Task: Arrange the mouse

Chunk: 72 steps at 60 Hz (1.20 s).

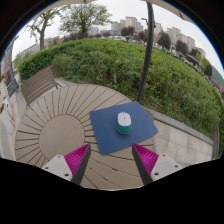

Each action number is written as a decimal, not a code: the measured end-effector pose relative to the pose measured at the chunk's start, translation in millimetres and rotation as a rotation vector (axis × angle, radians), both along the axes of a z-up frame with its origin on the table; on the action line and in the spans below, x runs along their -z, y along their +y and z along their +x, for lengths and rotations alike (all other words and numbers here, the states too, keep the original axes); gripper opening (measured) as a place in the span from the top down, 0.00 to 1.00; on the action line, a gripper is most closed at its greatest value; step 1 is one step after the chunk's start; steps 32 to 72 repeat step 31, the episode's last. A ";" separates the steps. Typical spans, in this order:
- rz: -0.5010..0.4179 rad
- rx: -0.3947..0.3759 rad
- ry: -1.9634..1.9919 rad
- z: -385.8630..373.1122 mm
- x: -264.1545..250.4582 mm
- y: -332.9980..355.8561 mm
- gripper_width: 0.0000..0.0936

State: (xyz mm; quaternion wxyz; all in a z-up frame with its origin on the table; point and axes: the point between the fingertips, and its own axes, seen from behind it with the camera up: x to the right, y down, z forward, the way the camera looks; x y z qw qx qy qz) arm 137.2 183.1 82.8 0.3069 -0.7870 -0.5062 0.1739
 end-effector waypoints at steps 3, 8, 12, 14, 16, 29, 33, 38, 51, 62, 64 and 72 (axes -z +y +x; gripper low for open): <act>-0.003 -0.006 -0.001 21.2 -12.4 -21.4 0.10; -0.022 -0.028 -0.002 45.8 -26.7 -56.0 0.10; -0.031 -0.067 -0.002 60.0 -36.8 -80.0 0.10; -0.027 -0.089 0.001 63.2 -42.2 -89.9 0.10; -0.029 -0.105 0.013 64.3 -47.5 -99.1 0.10; -0.031 -0.078 -0.015 77.7 -39.0 -109.9 0.08; -0.046 -0.083 -0.006 76.0 -39.4 -114.6 0.08; -0.046 -0.083 -0.006 76.0 -39.4 -114.6 0.08; -0.046 -0.083 -0.006 76.0 -39.4 -114.6 0.08; -0.046 -0.083 -0.006 76.0 -39.4 -114.6 0.08; -0.046 -0.083 -0.006 76.0 -39.4 -114.6 0.08; -0.046 -0.083 -0.006 76.0 -39.4 -114.6 0.08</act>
